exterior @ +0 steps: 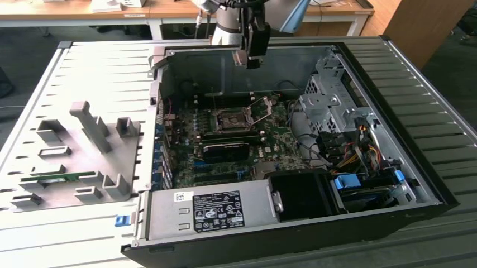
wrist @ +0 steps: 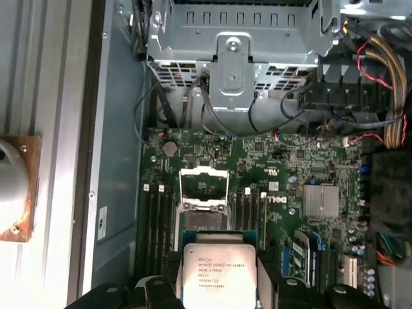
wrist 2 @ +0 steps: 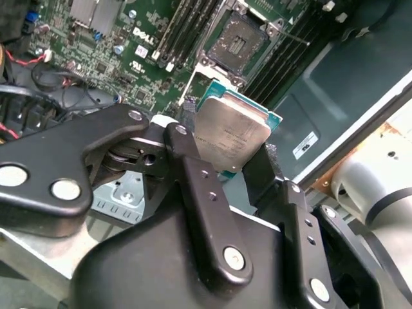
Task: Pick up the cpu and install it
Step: 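Place the cpu into insertion slot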
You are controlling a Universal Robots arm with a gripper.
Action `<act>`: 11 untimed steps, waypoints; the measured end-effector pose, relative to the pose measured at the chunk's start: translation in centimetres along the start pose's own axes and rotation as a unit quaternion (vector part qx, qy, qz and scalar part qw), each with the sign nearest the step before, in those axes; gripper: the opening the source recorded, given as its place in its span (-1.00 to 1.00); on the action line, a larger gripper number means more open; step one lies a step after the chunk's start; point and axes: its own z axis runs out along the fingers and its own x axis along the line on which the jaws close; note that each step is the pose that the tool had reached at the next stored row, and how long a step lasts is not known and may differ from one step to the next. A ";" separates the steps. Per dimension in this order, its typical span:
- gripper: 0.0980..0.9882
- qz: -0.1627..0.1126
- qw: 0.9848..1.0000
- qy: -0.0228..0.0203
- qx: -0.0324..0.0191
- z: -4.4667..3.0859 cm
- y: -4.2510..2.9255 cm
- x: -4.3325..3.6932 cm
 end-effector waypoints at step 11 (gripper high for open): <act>0.00 0.001 1.000 -0.007 0.000 1.84 -0.83 -0.04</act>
